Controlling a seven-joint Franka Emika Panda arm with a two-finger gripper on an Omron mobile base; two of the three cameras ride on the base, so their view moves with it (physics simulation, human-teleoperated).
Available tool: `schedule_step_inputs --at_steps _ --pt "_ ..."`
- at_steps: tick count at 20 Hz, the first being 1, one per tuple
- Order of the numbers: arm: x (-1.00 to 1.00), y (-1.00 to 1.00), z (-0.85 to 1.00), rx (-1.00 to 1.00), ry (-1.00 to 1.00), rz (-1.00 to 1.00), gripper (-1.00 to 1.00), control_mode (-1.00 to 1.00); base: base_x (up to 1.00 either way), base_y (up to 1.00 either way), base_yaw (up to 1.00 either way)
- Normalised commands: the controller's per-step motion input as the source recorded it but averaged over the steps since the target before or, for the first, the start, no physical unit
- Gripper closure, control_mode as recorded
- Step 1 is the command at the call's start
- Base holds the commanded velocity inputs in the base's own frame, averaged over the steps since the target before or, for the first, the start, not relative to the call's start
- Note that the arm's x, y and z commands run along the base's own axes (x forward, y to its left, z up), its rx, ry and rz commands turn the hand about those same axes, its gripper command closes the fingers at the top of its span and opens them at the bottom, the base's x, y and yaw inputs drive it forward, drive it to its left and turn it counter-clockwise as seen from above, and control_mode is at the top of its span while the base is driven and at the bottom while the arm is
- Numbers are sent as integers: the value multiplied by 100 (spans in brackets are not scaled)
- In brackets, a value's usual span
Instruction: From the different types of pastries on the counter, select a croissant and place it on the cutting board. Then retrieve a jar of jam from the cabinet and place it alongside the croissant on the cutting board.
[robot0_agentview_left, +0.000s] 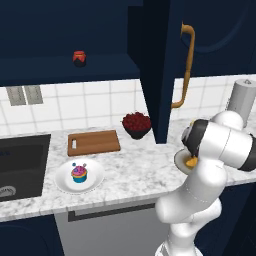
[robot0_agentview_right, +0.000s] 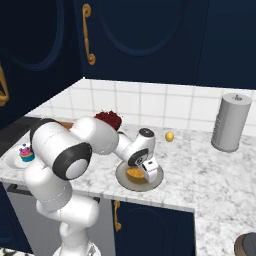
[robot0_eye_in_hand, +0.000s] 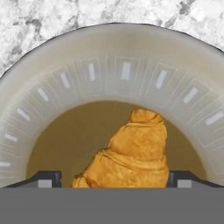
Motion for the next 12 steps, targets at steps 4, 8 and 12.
schedule_step_inputs --at_steps 4,8,12 --pt "0 0 0 0 0 0 100 -100 0 0 0" --pt "0 0 0 0 2 0 100 -100 0 0 0" --pt "0 -3 32 0 2 0 100 -100 0 0 0"
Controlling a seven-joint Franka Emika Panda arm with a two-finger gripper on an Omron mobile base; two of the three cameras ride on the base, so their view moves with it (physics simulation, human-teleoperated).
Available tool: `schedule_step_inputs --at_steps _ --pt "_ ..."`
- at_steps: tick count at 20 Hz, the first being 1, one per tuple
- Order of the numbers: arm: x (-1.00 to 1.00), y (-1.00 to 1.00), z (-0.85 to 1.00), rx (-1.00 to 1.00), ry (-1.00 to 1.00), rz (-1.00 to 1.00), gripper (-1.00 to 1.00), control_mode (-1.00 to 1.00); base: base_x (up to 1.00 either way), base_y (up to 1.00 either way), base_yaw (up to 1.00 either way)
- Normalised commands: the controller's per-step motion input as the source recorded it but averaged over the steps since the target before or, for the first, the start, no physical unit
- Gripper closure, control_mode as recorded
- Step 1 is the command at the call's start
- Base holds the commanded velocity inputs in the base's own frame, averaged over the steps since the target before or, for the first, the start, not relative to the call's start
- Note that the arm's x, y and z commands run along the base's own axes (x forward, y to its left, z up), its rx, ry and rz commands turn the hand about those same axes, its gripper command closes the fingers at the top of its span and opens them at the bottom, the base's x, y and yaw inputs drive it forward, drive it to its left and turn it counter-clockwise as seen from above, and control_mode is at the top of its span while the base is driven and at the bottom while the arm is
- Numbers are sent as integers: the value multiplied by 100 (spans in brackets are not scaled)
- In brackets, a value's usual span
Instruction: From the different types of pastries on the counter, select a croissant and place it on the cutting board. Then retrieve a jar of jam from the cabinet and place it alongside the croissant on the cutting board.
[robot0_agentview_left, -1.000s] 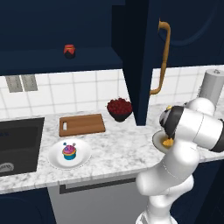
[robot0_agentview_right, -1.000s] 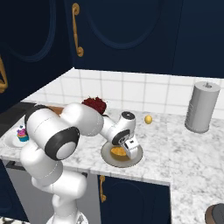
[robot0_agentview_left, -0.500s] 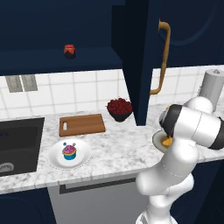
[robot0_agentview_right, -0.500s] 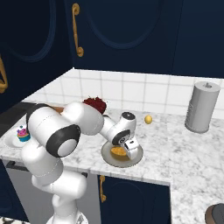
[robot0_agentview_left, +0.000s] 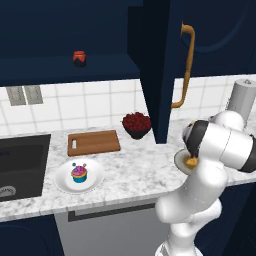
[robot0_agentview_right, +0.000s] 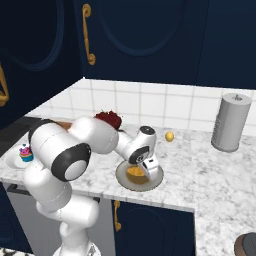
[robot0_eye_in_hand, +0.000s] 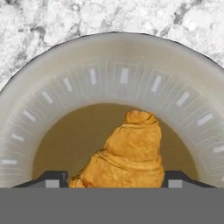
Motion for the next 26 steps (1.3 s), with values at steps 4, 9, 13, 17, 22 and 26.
schedule_step_inputs --at_steps 4,9,13,17,22,26 --pt "0 -21 100 -1 0 4 100 -100 0 0 0" --pt "0 -7 47 0 0 4 100 -100 0 0 0" --pt "0 0 0 0 0 0 100 -100 0 0 0" --pt "0 -1 3 0 3 0 100 -100 0 0 0" --pt "0 -2 0 0 0 0 100 -100 0 0 0" --pt "0 -5 0 0 4 0 100 -100 0 0 0"
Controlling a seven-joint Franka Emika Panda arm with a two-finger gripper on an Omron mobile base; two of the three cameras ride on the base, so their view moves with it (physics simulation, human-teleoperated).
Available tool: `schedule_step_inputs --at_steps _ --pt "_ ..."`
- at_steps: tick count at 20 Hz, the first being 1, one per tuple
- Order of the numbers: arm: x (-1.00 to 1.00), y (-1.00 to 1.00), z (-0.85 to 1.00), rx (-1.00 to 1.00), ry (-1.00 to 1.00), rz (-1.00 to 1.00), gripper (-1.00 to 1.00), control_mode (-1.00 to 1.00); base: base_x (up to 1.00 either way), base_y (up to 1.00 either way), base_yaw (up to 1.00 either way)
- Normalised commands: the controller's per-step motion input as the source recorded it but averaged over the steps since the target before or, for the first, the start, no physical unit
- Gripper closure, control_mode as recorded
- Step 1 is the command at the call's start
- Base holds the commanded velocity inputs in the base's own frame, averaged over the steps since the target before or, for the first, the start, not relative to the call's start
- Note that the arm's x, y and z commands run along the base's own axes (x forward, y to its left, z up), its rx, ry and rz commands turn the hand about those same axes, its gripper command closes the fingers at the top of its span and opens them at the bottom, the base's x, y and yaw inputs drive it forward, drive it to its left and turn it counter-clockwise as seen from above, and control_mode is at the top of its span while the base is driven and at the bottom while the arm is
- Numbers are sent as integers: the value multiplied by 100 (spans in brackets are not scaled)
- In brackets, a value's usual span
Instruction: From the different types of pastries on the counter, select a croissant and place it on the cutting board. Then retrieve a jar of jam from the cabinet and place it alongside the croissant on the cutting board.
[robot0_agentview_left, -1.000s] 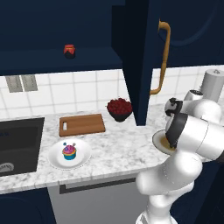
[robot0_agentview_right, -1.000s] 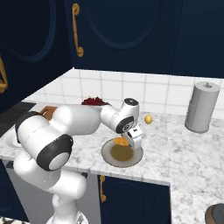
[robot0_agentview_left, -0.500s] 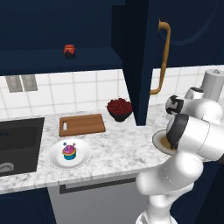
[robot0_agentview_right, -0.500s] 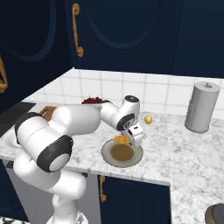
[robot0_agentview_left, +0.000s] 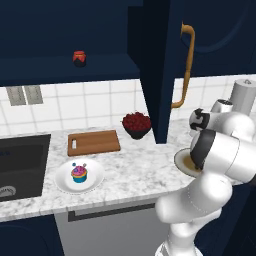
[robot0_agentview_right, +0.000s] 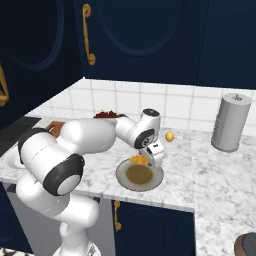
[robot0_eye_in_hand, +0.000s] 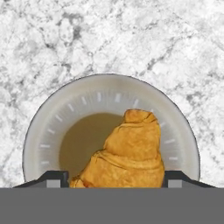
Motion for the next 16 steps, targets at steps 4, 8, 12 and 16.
schedule_step_inputs --at_steps 4,8,12,16 --pt "0 -7 9 0 10 0 100 -100 0 0 0" --pt "-1 -23 38 0 7 0 100 -100 0 0 0" --pt "0 -32 83 0 4 5 100 -100 0 0 0" --pt "0 -12 18 0 1 1 100 -100 0 0 0"
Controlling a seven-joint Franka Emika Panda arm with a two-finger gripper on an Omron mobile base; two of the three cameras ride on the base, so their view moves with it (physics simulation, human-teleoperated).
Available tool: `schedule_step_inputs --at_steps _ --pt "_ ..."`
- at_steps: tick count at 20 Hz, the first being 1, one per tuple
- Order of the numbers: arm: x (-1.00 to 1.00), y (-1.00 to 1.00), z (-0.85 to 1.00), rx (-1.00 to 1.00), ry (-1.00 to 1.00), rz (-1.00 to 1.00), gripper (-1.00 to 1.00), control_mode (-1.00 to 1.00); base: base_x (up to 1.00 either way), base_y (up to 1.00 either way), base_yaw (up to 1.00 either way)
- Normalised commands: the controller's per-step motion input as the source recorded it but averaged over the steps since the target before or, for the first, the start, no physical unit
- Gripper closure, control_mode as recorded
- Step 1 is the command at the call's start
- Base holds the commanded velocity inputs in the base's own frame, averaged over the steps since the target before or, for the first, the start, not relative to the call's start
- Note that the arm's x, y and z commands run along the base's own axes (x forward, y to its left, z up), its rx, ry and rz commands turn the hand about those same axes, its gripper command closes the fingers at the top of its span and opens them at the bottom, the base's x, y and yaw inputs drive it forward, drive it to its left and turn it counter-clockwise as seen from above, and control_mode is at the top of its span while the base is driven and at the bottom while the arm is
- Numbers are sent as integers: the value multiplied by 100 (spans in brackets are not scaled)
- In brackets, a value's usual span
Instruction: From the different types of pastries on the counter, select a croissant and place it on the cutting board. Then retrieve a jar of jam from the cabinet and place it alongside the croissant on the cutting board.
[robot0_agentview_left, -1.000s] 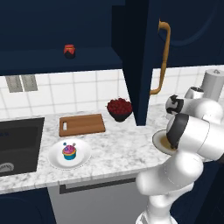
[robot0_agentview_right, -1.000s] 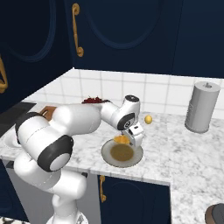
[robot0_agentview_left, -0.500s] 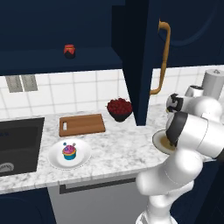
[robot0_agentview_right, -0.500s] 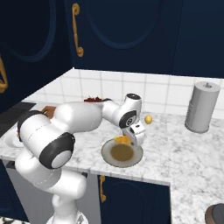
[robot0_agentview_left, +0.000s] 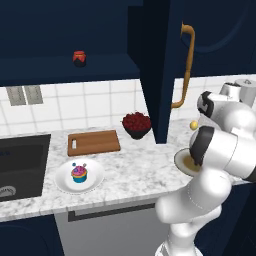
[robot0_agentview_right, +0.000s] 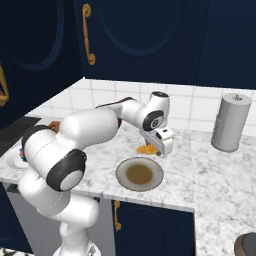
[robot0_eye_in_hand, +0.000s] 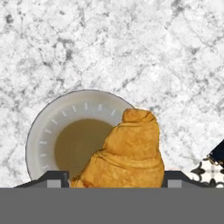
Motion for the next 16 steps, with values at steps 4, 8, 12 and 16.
schedule_step_inputs --at_steps 4,8,12,16 --pt "0 12 -1 0 2 3 100 -100 0 0 0" --pt "-2 59 -1 0 2 14 100 -100 0 0 0" --pt "-20 46 -6 0 2 17 100 -100 0 0 0" --pt "-1 0 -3 0 0 0 100 -100 0 0 0"
